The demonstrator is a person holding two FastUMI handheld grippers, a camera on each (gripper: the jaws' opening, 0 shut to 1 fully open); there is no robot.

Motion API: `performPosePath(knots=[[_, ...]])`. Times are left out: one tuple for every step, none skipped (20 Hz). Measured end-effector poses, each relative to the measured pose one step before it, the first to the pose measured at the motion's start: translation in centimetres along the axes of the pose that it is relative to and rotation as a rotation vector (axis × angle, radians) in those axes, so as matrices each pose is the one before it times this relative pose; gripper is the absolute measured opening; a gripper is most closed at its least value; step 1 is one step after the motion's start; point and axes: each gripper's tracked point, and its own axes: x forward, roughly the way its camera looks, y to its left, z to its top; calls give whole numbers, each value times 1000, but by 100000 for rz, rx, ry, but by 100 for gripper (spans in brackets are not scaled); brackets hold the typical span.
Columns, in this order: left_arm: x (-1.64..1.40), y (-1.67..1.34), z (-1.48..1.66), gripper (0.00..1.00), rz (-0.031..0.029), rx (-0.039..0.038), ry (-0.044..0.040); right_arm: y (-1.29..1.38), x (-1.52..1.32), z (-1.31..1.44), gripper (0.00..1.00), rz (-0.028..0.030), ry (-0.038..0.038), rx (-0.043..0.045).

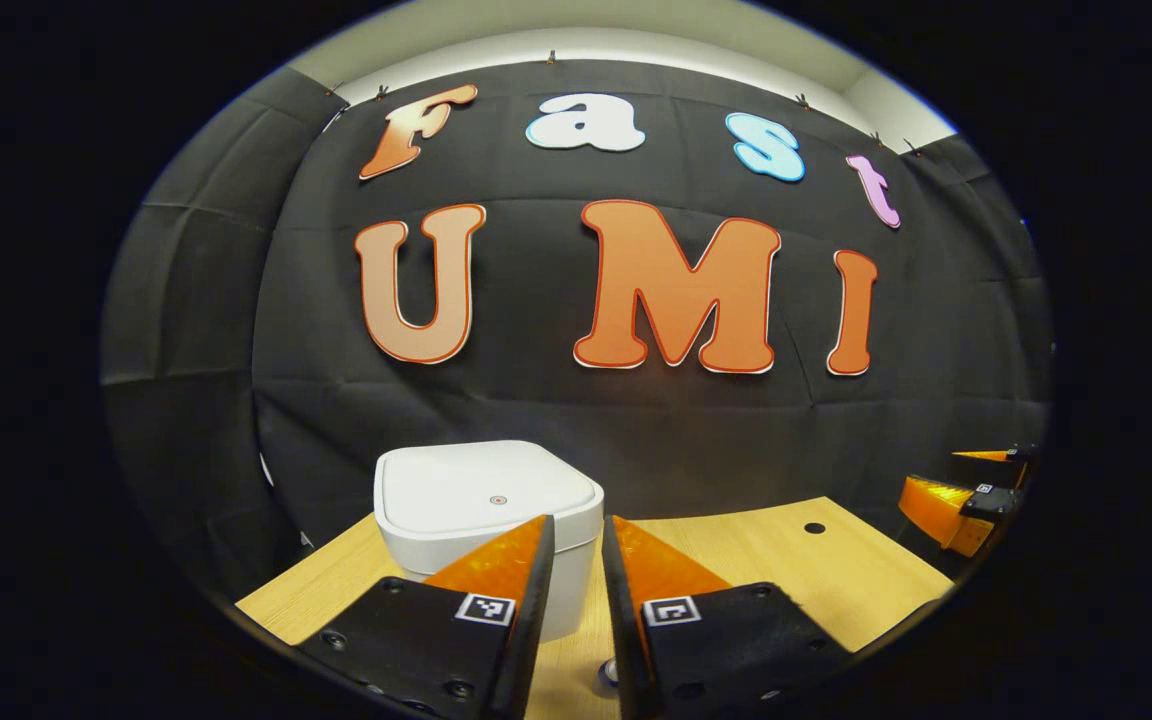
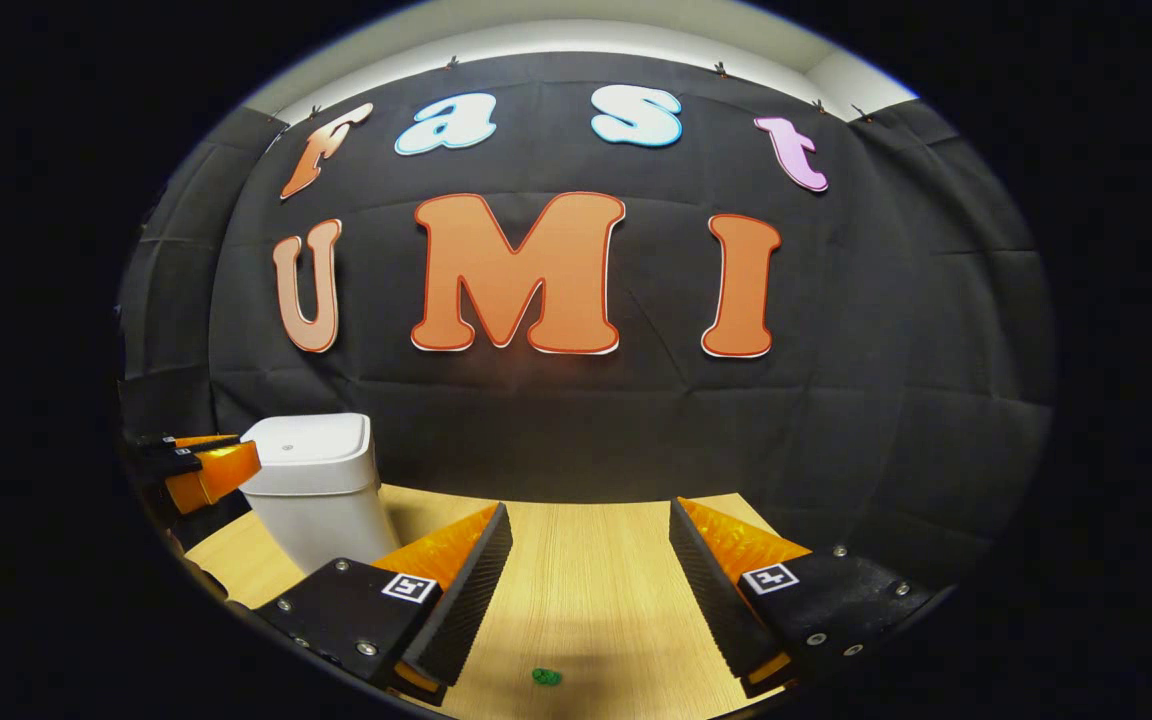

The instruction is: Press the lid of the desktop garbage bin to open it, pick up the crumpled paper on the desktop and throw it into the bin, then pick up the pop can on the desktop and drop it into the bin, and finally close the garbage bin lid.

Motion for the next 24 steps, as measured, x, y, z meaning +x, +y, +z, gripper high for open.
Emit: performPosePath(knots=[[384,321,133,18,1429,1119,-28,-32,31,-21,95,460,414,988],[71,862,296,13,3116,1003,-357,87,146,6,95,255,281,1331],[-131,495,335,0,1547,591,-748,-102,82,75,95,-76,48,686],[199,14,215,0,-990,254,327,-27,44,56,95,-136,-68,225],[-33,-98,-22,0,-1796,-357,1166,98,-22,210,95,491,-79,-104],[265,139,152,0,-1111,-370,1341,98,108,95,95,218,-479,-461],[399,603,242,0,294,-23,1414,-69,91,260,95,-85,-615,-528],[316,623,189,0,-141,-533,1580,-29,142,213,95,-80,-657,-341],[510,509,253,0,-340,-1955,1636,62,94,167,95,111,81,233],[671,357,-23,0,-1376,-2357,2781,196,130,-50,95,646,565,1075],[818,620,-96,0,-304,-1119,2635,201,86,182,95,844,484,1350],[925,963,29,0,632,354,2603,258,92,274,95,542,-24,896],[836,945,195,0,440,1084,1826,38,-40,286,95,177,-598,192],[619,586,52,0,530,1712,2148,27,113,287,95,77,-883,-71],[629,711,33,0,149,1714,2367,80,133,230,95,118,-524,122],[557,378,-174,0,-584,639,1706,-12,245,-114,95,175,480,178],[560,180,-34,0,-1376,-281,1709,-58,139,-183,95,64,863,224],[652,-38,-388,0,-2315,-1055,2426,-133,95,-58,95,-149,365,406],[339,-66,-358,0,-2502,-547,2518,-87,163,116,95,-202,-55,300],[666,145,-51,0,-992,30,1160,-134,39,7,95,-513,-99,-86],[528,85,-358,0,-274,776,1860,-143,72,-50,95,-523,-51,-390],[352,119,-180,0,-3,755,1439,-212,88,-96,95,-685,124,-282],[302,-136,-176,0,-939,-377,531,-125,-21,-29,95,-301,219,111],[195,-196,-138,0,-1152,-1112,458,-118,-18,-64,95,-295,269,269]])
